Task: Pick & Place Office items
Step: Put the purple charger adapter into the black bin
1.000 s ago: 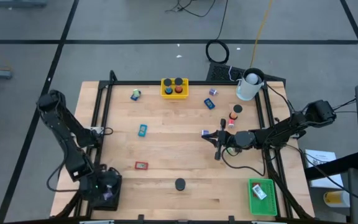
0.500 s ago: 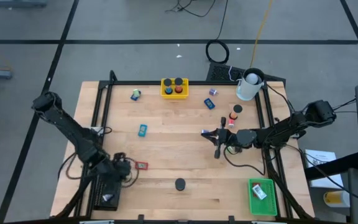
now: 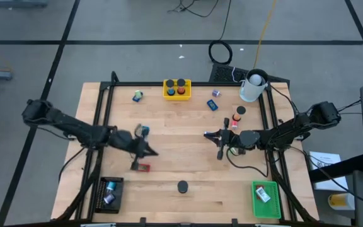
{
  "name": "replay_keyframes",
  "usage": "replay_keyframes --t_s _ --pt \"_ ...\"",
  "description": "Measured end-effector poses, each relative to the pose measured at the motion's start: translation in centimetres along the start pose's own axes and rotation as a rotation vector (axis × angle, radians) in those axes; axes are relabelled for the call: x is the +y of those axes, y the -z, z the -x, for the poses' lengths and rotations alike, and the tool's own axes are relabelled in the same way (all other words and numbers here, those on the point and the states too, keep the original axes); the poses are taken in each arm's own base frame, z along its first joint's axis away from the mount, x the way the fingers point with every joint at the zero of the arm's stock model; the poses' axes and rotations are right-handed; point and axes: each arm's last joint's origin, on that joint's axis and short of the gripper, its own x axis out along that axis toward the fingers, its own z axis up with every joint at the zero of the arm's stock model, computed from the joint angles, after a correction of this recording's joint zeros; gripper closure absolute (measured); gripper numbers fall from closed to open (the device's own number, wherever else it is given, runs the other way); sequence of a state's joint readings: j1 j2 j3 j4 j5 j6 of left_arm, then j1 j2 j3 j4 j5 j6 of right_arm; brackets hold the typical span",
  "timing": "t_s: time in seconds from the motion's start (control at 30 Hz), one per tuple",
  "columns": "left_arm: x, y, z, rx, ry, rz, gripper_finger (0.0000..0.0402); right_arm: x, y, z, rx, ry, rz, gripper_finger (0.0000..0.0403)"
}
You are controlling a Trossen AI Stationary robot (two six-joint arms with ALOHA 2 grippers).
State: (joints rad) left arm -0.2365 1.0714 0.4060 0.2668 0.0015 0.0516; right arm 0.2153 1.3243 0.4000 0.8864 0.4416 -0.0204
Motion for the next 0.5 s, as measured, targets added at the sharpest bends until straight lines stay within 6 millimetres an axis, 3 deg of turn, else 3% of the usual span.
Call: replay_keyframes --t_s 0.23,0.43,0.5 --pt "3.5 3.1 1.6 -0.268 -0.22 -0.055 0.0385 -0.1 -0.2 0.1 -0.008 0.004 -0.002 0.0401" --pt "4.7 6.5 3.7 -0.355 -0.347 -0.011 0.0394 -0.8 -1.0 1.0 0.006 0.115 -0.003 0.0402" --pt "5.1 6.7 3.7 -0.334 -0.361 0.009 0.0398 -1.1 -1.2 1.5 0.055 0.137 0.0 0.0402"
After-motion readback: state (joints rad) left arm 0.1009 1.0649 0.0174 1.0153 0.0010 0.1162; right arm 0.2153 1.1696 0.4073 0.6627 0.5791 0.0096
